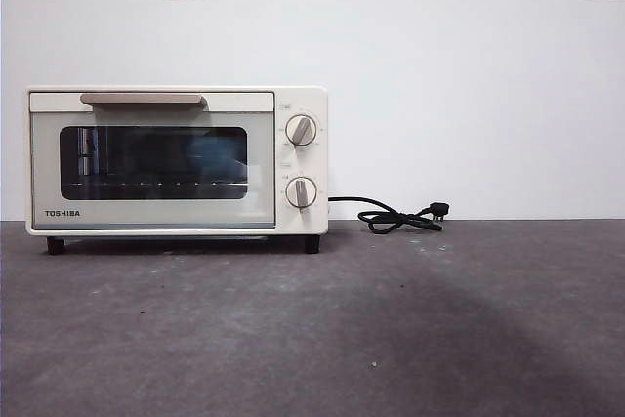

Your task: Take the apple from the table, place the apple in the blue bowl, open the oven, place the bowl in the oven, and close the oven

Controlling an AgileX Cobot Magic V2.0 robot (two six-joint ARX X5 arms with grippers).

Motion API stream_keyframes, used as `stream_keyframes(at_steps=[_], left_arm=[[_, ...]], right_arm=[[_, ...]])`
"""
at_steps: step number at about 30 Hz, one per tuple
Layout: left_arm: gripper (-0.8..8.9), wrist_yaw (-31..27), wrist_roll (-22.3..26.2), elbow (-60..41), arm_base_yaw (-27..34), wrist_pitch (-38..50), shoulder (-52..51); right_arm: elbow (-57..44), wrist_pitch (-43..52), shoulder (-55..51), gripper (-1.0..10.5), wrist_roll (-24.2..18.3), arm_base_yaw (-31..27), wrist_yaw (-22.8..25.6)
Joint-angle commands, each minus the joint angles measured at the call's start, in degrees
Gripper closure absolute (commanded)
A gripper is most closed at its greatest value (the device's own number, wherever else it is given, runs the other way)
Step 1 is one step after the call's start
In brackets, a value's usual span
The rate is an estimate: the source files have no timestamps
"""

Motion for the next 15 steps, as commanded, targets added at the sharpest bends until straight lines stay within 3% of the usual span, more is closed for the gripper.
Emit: stream_keyframes(at_steps=[1,5,15], left_arm=[[8.17,-0.2,-0.4,-0.6,0.0,0.4,0.0],[8.17,-0.2,-0.4,-0.6,0.0,0.4,0.0],[8.17,-0.2,-0.4,-0.6,0.0,0.4,0.1]], right_arm=[[-4.8,0.9,-3.7,9.4,-4.5,-1.5,-0.2],[-9.8,0.9,-8.9,9.4,-7.6,-2.8,-0.2],[-18.8,1.1,-16.1,9.4,-7.1,-2.9,-0.2]])
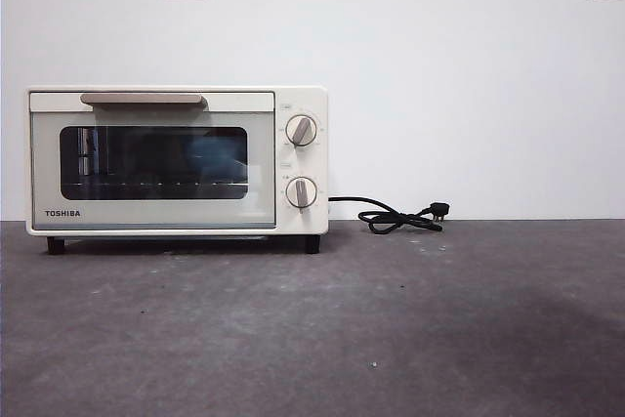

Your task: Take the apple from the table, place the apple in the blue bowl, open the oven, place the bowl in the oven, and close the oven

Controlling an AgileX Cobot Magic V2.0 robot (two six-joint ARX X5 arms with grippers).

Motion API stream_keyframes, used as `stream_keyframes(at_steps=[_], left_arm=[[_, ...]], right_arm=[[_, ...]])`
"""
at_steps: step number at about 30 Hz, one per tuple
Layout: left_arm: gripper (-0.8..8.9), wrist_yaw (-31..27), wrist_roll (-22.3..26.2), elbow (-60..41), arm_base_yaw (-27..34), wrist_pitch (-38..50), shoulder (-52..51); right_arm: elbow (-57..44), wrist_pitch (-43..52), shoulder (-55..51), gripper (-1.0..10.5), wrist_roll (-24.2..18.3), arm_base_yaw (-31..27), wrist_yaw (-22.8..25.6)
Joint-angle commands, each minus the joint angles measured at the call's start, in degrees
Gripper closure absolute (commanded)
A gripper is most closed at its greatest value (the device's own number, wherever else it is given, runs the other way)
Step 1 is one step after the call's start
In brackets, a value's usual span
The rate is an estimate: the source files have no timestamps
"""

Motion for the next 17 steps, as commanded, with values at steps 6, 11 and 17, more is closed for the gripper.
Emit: stream_keyframes(at_steps=[6,11,17], left_arm=[[8.17,-0.2,-0.4,-0.6,0.0,0.4,0.0],[8.17,-0.2,-0.4,-0.6,0.0,0.4,0.0],[8.17,-0.2,-0.4,-0.6,0.0,0.4,0.1]], right_arm=[[-5.6,0.8,-5.2,9.4,1.6,-0.1,0.0],[-6.2,-1.7,-7.6,9.4,2.9,-0.1,0.2],[-6.2,-4.0,-8.9,9.4,2.9,-0.1,0.2]])
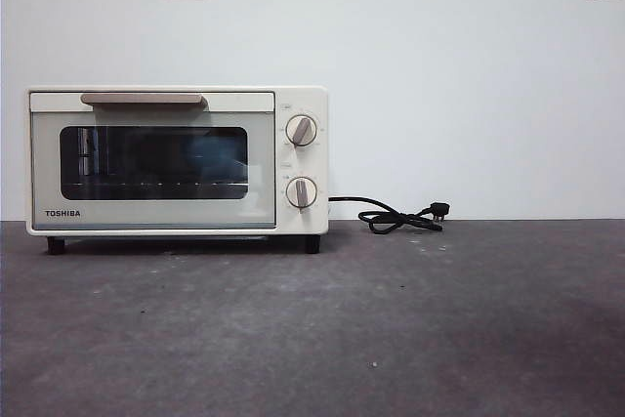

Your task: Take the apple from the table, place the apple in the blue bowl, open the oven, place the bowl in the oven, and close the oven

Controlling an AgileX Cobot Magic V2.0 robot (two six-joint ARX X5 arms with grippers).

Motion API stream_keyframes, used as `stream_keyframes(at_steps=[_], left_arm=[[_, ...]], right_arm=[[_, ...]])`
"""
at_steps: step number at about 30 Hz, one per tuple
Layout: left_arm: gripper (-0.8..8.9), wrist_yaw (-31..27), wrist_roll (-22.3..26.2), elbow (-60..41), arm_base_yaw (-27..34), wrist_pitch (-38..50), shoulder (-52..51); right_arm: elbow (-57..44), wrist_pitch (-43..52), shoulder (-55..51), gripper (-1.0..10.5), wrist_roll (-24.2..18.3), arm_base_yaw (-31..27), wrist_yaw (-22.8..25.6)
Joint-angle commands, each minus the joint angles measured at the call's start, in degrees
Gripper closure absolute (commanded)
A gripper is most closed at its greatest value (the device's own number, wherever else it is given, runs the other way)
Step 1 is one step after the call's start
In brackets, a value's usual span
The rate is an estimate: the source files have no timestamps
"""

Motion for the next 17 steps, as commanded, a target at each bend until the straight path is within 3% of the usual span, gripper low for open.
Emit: stream_keyframes(at_steps=[1,17], left_arm=[[8.17,-0.2,-0.4,-0.6,0.0,0.4,0.1],[8.17,-0.2,-0.4,-0.6,0.0,0.4,0.1]], right_arm=[[-0.7,0.3,-0.7,9.4,0.7,-0.1,0.1],[-0.7,0.3,-1.0,9.4,1.5,-0.2,-1.2]])
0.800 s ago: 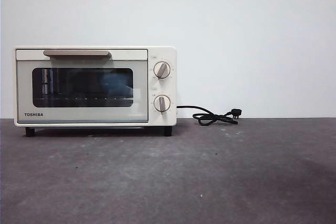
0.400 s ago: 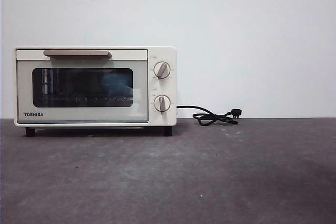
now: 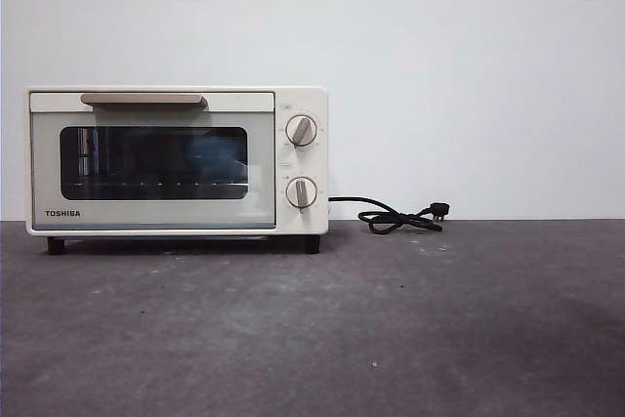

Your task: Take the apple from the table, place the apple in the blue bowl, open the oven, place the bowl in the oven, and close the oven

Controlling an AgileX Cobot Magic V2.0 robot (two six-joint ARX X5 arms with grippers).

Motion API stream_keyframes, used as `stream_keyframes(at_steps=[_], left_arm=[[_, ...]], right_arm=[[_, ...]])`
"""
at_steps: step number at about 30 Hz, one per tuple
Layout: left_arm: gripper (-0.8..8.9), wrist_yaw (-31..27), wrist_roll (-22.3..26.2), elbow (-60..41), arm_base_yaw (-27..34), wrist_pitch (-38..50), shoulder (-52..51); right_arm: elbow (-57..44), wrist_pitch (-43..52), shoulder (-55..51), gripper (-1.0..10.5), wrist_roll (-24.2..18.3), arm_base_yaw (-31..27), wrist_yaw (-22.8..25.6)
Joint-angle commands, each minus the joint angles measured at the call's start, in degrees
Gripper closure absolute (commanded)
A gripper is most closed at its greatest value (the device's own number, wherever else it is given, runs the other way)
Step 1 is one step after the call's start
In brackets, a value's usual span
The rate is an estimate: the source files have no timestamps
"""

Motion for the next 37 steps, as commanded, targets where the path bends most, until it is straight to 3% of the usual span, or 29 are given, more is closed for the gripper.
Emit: stream_keyframes(at_steps=[1,37], left_arm=[[8.17,-0.2,-0.4,-0.6,0.0,0.4,0.1],[8.17,-0.2,-0.4,-0.6,0.0,0.4,0.1]], right_arm=[[-0.7,0.3,-0.2,9.4,2.0,-0.4,-0.2],[-0.7,0.5,-0.1,9.4,2.5,-0.8,-0.2]])
